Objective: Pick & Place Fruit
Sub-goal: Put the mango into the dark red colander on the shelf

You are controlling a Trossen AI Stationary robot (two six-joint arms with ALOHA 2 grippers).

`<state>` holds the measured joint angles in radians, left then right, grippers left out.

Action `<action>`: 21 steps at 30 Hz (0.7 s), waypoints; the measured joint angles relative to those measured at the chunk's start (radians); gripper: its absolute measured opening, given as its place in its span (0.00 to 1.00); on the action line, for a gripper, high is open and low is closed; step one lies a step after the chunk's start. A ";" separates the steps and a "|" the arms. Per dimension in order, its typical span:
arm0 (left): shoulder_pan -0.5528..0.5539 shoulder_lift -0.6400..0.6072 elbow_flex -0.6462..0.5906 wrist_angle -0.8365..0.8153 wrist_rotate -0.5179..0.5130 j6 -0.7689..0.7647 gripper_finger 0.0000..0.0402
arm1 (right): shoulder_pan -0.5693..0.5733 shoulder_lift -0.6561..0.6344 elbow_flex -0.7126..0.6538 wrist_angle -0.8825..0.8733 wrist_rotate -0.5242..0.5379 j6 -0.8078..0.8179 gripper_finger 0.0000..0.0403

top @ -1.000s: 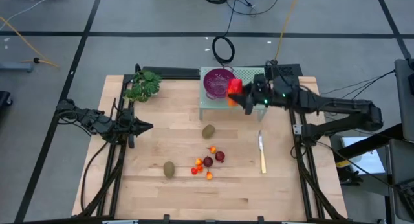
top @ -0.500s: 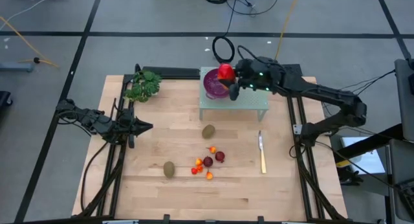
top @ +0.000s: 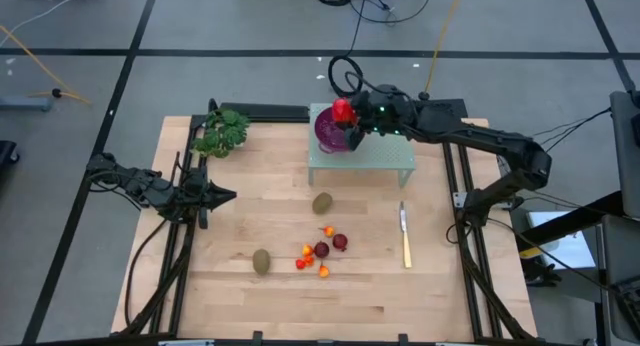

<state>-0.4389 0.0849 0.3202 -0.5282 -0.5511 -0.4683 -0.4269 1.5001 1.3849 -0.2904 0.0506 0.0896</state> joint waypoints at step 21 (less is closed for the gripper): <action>0.000 0.000 0.000 0.001 0.000 0.001 0.05 | -0.018 0.034 0.000 -0.037 0.025 -0.063 0.60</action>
<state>-0.4389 0.0849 0.3202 -0.5270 -0.5514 -0.4671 -0.4446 1.5341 1.3846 -0.3271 0.0755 0.0268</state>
